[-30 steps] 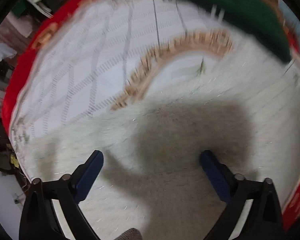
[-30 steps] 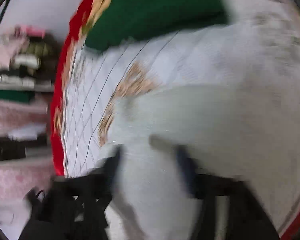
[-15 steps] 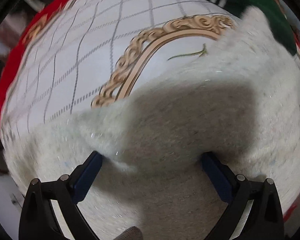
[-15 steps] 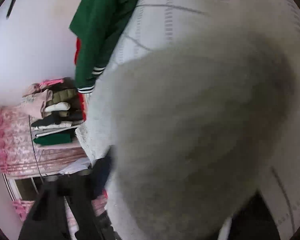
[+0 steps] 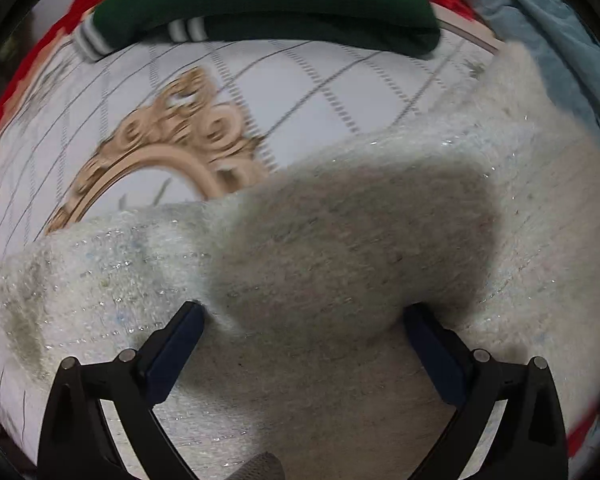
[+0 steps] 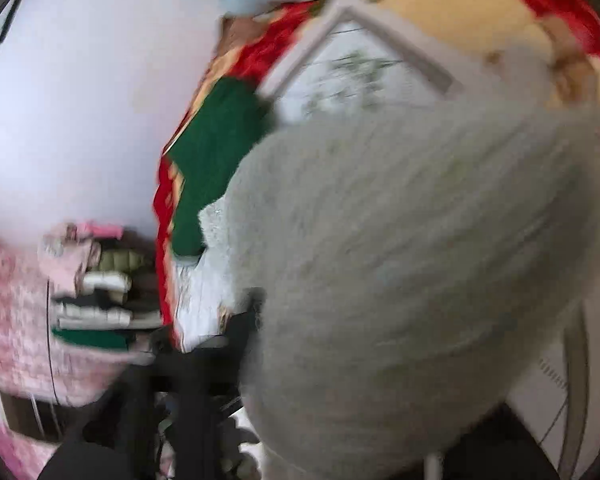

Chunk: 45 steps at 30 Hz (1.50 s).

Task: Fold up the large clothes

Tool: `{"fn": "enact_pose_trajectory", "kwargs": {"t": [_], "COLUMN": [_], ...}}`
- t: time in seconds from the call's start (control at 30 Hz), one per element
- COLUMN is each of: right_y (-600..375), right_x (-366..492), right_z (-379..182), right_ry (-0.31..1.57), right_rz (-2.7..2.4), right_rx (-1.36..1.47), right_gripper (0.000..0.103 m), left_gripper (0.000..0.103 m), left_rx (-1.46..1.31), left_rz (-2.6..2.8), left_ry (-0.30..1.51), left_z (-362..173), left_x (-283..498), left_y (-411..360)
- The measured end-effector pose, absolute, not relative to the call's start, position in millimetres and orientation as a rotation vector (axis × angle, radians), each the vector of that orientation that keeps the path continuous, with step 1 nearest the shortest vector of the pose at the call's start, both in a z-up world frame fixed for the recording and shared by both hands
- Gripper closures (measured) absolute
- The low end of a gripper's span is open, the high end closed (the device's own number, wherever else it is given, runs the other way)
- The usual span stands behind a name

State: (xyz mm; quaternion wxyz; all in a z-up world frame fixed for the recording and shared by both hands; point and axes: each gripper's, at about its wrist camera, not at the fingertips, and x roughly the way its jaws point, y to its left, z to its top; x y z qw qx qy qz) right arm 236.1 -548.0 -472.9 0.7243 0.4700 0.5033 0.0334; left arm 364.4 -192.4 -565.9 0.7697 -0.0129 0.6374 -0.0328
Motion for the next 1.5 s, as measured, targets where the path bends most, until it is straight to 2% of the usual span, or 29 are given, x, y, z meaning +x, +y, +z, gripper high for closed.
{"fn": "enact_pose_trajectory", "kwargs": {"t": [0.03, 0.07, 0.1, 0.13, 0.23, 0.3, 0.43, 0.53, 0.67, 0.83, 0.97, 1.1, 1.4, 1.47, 1.5], "right_y": [-554, -560, -564, -559, -547, -540, -522, -497, -440, -331, -241, -162, -99, -102, -106], "right_x": [242, 247, 248, 252, 251, 248, 248, 253, 254, 234, 206, 166, 106, 107, 114], "right_z": [-489, -503, -510, -510, -483, -455, -400, -363, -324, -304, -315, -356, -453, -447, -443], "right_ry": [1.124, 1.126, 1.112, 1.099, 1.047, 1.007, 0.961, 0.950, 0.965, 0.979, 0.966, 1.025, 1.174, 1.187, 1.198], "right_rz": [0.078, 0.088, 0.081, 0.077, 0.093, 0.101, 0.084, 0.088, 0.151, 0.242, 0.354, 0.498, 0.639, 0.663, 0.682], "right_rx": [1.070, 1.103, 1.126, 1.131, 1.077, 1.050, 0.921, 0.787, 0.580, 0.195, -0.058, -0.225, -0.448, -0.416, -0.392], "right_gripper": [0.026, 0.032, 0.051, 0.065, 0.077, 0.080, 0.081, 0.082, 0.083, 0.084, 0.084, 0.084, 0.084, 0.077, 0.069], "left_gripper": [0.000, 0.000, 0.000, 0.000, 0.000, 0.000, 0.000, 0.000, 0.000, 0.000, 0.000, 0.000, 0.000, 0.000, 0.000], "left_rx": [-0.021, -0.021, -0.027, -0.040, -0.068, -0.077, -0.130, -0.234, -0.458, -0.559, -0.590, -0.609, -0.689, -0.708, -0.712], "left_rz": [-0.073, -0.074, -0.076, -0.079, -0.090, -0.112, -0.158, -0.109, 0.053, 0.309, 0.474, 0.586, 0.728, 0.725, 0.717], "left_ry": [1.382, 1.382, 1.380, 1.380, 1.384, 1.379, 1.382, 1.362, 1.250, 1.165, 1.147, 1.138, 1.125, 1.104, 1.089], "left_z": [-566, -565, -565, -565, -565, -564, -558, -534, -479, -438, -442, -444, -448, -439, -432], "left_x": [367, 369, 369, 369, 375, 385, 394, 390, 344, 250, 182, 130, 72, 72, 74], "left_y": [-195, -197, -197, -195, -196, -203, -210, -192, -118, -23, 42, 69, 110, 115, 117]}}
